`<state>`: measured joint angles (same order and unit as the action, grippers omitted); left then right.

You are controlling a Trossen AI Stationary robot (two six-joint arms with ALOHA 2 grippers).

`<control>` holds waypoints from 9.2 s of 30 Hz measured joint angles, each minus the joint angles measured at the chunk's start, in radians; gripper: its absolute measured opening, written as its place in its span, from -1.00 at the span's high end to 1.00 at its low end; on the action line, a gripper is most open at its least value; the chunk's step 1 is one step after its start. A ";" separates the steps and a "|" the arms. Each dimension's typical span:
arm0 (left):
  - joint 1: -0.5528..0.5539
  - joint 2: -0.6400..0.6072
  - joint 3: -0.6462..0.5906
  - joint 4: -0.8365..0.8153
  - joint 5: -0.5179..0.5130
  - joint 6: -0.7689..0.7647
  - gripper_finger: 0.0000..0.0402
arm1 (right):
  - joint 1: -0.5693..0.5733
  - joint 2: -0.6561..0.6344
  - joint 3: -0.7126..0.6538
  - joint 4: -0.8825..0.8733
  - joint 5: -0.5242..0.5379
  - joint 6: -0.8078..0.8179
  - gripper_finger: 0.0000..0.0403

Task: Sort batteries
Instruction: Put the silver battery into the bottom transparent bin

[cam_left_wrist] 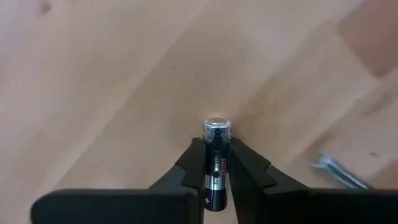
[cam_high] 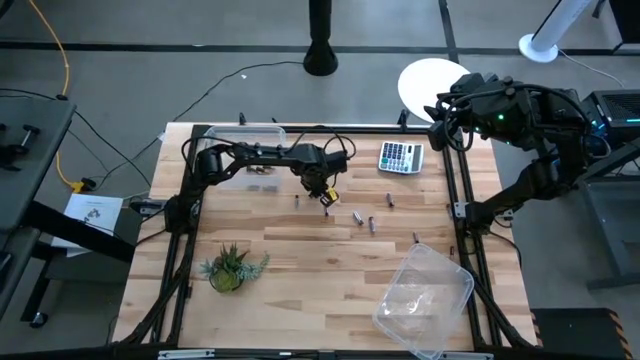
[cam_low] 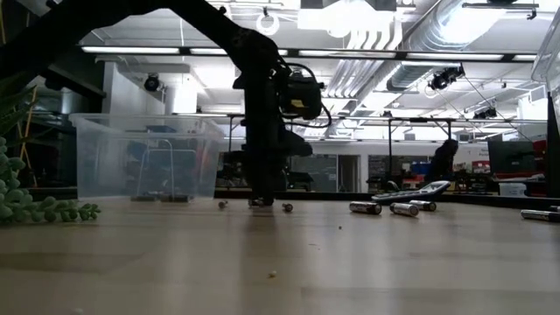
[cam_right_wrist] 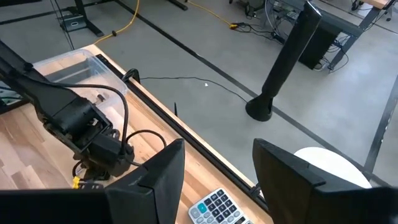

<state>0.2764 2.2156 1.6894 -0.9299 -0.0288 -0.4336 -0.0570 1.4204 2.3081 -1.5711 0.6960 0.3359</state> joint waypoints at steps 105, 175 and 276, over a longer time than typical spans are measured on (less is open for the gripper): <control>-0.137 -0.330 -0.339 0.143 -0.239 -0.329 -0.04 | 0.345 0.148 0.000 0.000 0.118 0.320 0.09; -0.355 -0.335 -0.205 1.035 0.148 -0.031 0.98 | 0.286 0.130 0.000 0.000 0.115 0.324 0.09; -0.285 -0.364 -0.734 0.455 -0.268 -0.817 0.36 | 0.251 0.111 0.000 0.000 0.103 0.266 0.09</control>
<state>-0.0088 1.8514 0.9551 -0.4752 -0.2972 -1.2501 0.1940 1.5318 2.3081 -1.5711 0.7994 0.6017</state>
